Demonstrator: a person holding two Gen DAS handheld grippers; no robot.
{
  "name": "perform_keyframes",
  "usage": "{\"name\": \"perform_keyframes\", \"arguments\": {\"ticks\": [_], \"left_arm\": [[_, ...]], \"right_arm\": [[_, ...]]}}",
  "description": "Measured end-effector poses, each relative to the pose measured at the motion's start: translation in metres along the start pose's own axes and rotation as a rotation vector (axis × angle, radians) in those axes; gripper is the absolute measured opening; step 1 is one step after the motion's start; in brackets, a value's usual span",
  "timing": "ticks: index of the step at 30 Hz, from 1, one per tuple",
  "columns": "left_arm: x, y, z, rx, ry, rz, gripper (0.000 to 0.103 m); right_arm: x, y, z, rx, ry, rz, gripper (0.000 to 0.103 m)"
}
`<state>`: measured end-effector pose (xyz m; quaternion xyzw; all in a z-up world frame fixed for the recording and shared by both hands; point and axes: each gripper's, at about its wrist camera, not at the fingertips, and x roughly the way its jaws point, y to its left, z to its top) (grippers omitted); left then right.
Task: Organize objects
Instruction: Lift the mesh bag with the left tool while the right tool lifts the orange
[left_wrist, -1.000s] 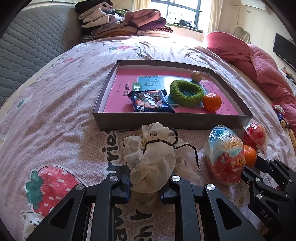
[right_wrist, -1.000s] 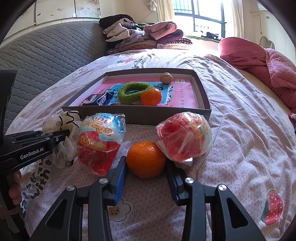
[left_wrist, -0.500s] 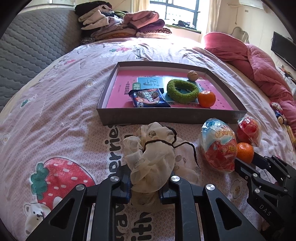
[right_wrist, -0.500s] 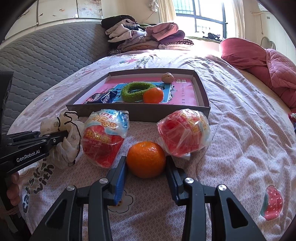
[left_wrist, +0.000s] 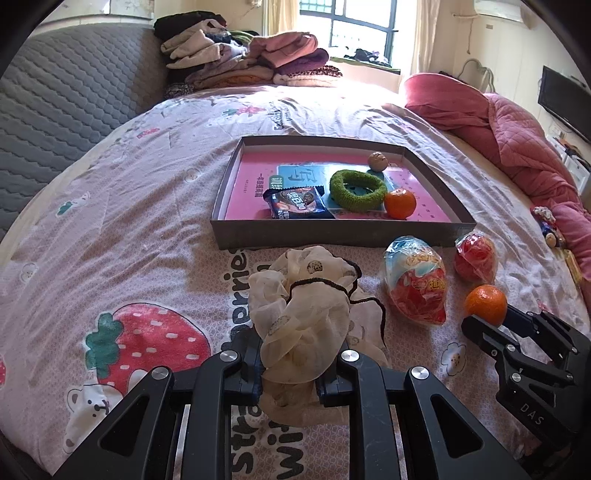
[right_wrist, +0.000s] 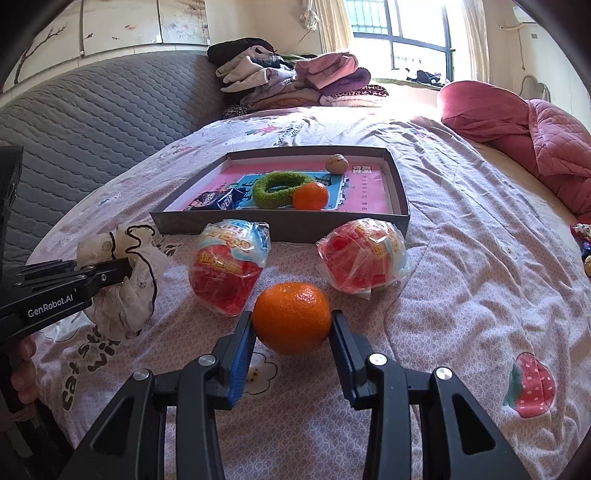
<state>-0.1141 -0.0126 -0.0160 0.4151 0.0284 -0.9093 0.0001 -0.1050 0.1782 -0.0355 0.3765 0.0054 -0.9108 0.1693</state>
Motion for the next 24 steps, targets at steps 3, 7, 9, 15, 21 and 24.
{"name": "perform_keyframes", "arguments": {"ticks": [3,7,9,15,21,24], "left_arm": [[-0.009,0.000,0.001,-0.002,-0.014,0.000,0.020],[-0.020,-0.001,0.003,-0.001,-0.033,-0.003,0.020],[-0.025,-0.002,0.003,-0.001,-0.044,-0.007,0.020],[-0.032,-0.007,0.007,0.009,-0.068,-0.005,0.020],[-0.030,-0.012,0.016,0.017,-0.072,-0.009,0.020],[-0.029,-0.015,0.024,0.024,-0.084,-0.010,0.020]], "right_arm": [[-0.009,0.003,0.002,-0.001,-0.018,0.007,0.041],[-0.019,0.005,0.007,-0.004,-0.047,0.012,0.041],[-0.023,0.007,0.011,-0.008,-0.064,0.014,0.041],[-0.031,0.009,0.022,-0.017,-0.100,0.019,0.041],[-0.031,0.009,0.032,-0.031,-0.112,0.015,0.041],[-0.029,0.010,0.039,-0.040,-0.120,0.009,0.041]]}}
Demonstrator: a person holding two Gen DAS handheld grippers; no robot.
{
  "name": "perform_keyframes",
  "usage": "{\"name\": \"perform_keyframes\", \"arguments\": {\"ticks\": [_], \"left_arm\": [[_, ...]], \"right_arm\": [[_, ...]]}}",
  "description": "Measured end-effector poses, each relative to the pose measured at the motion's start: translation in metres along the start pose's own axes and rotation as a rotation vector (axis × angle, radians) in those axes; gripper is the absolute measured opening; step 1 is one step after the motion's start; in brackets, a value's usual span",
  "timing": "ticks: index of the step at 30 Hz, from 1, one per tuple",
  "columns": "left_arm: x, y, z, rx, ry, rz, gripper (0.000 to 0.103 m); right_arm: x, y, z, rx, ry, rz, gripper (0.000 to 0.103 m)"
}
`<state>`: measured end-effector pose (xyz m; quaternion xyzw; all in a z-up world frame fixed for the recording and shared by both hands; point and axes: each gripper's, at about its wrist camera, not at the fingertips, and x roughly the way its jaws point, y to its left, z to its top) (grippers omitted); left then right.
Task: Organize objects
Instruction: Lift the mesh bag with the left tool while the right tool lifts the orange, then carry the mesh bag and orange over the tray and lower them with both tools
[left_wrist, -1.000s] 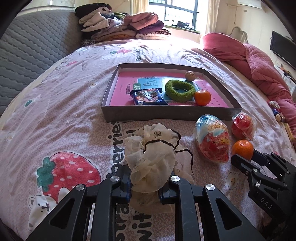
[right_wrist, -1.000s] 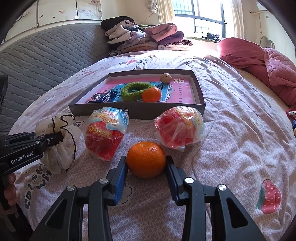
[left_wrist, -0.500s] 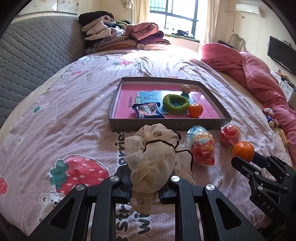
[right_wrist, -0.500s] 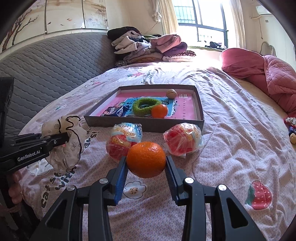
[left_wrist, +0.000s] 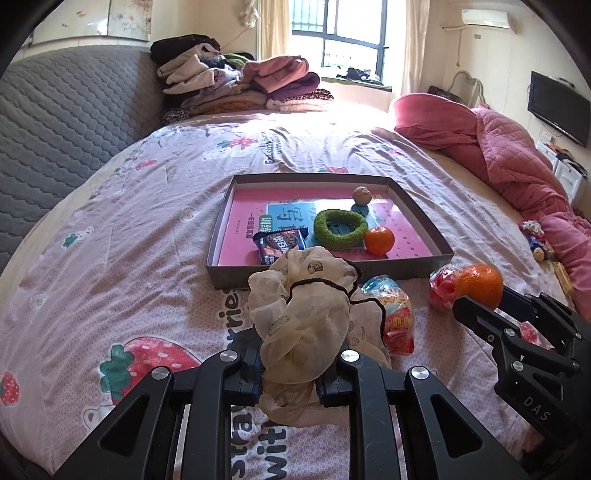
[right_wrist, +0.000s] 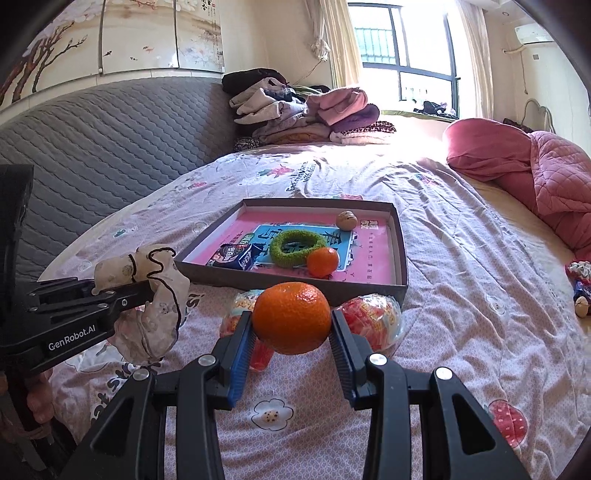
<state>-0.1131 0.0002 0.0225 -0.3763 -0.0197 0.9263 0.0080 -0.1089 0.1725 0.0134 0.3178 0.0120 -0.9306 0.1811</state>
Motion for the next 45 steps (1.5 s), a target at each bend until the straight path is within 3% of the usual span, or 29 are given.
{"name": "perform_keyframes", "arguments": {"ticks": [30,45], "left_arm": [[0.043,-0.008,0.068,0.009,-0.045,0.019,0.020],[0.088,-0.019,0.091,0.009,-0.022,0.032,0.021]], "right_arm": [[0.048,-0.029,0.060,-0.060,-0.044,-0.066,0.041],[0.090,-0.052,0.065,-0.073,0.022,-0.103,0.041]]}}
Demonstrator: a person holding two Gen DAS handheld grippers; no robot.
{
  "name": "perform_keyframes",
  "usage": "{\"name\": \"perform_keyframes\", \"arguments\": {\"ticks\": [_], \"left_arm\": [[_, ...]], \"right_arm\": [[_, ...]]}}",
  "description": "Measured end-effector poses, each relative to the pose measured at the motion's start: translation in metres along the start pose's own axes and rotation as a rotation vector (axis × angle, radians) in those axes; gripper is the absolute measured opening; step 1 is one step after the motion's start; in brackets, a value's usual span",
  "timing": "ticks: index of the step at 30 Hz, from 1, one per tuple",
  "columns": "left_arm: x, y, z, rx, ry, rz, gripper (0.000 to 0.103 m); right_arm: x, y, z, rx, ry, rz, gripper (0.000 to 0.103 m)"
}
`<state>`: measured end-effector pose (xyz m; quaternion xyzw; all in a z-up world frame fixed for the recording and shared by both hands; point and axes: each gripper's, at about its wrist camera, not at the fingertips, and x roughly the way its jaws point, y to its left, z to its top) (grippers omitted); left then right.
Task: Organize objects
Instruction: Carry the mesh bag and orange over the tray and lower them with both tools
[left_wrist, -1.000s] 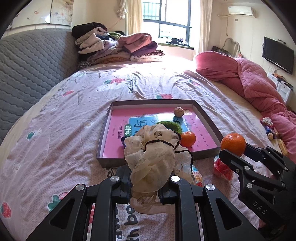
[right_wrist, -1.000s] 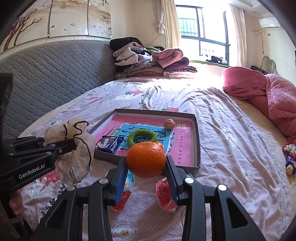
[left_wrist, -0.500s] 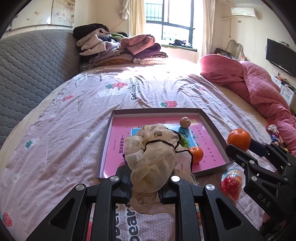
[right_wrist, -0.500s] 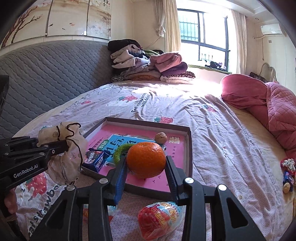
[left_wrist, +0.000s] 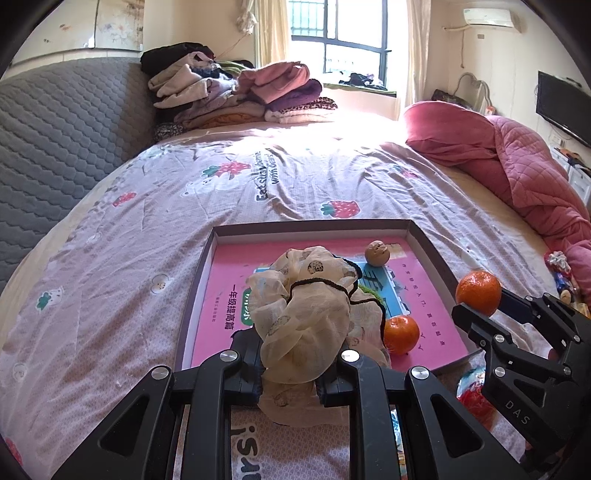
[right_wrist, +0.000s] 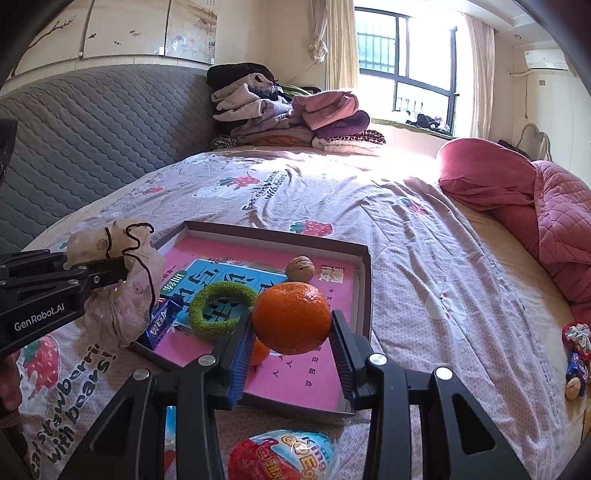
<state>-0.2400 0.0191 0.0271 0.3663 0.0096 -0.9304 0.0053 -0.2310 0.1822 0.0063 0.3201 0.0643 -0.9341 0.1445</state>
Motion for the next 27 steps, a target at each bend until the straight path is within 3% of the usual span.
{"name": "perform_keyframes", "arguments": {"ticks": [10,27], "left_arm": [[0.037,-0.004,-0.004,-0.021,0.062,-0.008,0.021],[0.062,-0.008,-0.003,-0.020,0.069,0.010,0.022]], "right_arm": [[0.024,-0.005,-0.009,-0.016,0.064,-0.027,0.041],[0.045,0.005,-0.020,-0.062,0.139,-0.037,0.041]]}}
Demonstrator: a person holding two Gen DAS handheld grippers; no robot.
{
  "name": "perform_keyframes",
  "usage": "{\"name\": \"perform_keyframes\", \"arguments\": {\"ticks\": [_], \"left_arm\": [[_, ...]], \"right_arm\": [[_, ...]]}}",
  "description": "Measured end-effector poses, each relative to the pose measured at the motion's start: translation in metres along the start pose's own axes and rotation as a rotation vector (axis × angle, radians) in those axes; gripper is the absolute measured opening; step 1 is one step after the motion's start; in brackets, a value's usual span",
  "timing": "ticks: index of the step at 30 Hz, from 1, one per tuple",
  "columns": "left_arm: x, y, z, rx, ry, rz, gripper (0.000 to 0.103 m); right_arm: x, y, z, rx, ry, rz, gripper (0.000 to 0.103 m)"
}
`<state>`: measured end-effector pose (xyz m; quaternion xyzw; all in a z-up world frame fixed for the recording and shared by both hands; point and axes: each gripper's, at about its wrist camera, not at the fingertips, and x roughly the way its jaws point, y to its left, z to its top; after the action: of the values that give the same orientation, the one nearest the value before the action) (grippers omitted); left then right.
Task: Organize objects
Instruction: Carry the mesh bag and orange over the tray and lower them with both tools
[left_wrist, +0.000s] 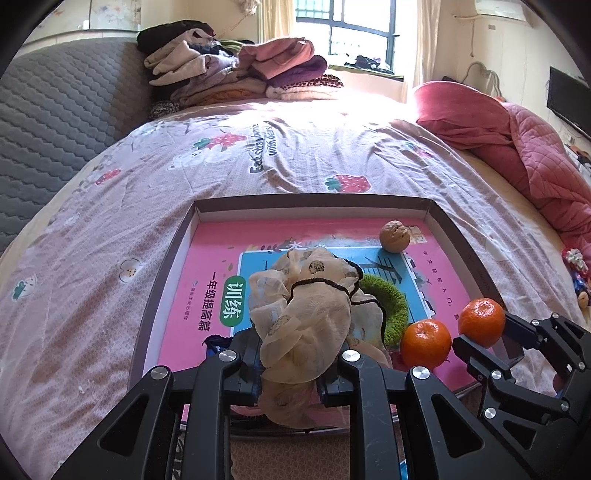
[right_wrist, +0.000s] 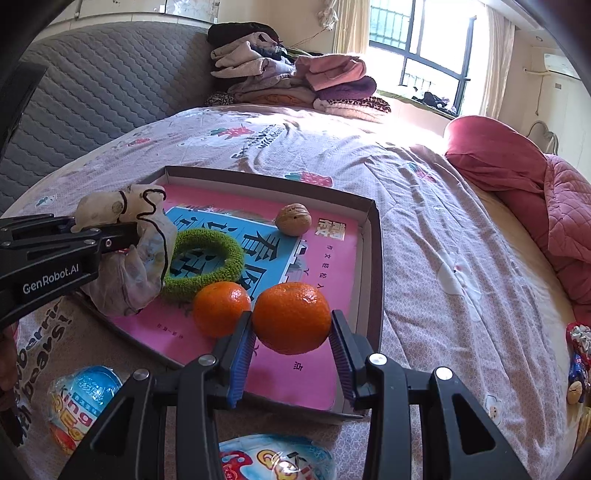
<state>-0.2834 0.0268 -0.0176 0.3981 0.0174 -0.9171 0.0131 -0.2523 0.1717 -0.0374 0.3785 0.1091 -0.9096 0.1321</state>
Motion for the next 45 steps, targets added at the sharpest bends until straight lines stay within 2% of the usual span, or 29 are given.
{"name": "perform_keyframes", "arguments": {"ticks": [13,21,28,32,45], "left_arm": [[0.017,0.003,-0.004,0.001,0.035,0.024,0.030],[0.015,0.011,-0.005,-0.007,0.049,0.035,0.047],[0.013,0.017,-0.007,-0.026,0.060,0.029,0.048],[0.010,0.020,-0.008,-0.036,0.057,0.034,0.056],[0.001,0.030,-0.003,-0.075,0.048,0.022,0.067]], "right_arm": [[0.006,0.001,0.000,-0.002,0.015,0.001,0.041],[0.007,0.000,0.001,0.004,0.024,0.000,0.041],[0.007,-0.002,0.001,0.015,0.032,0.002,0.041],[0.006,-0.003,0.002,0.027,0.029,0.006,0.041],[-0.002,-0.008,0.006,0.059,0.004,0.019,0.042]]}}
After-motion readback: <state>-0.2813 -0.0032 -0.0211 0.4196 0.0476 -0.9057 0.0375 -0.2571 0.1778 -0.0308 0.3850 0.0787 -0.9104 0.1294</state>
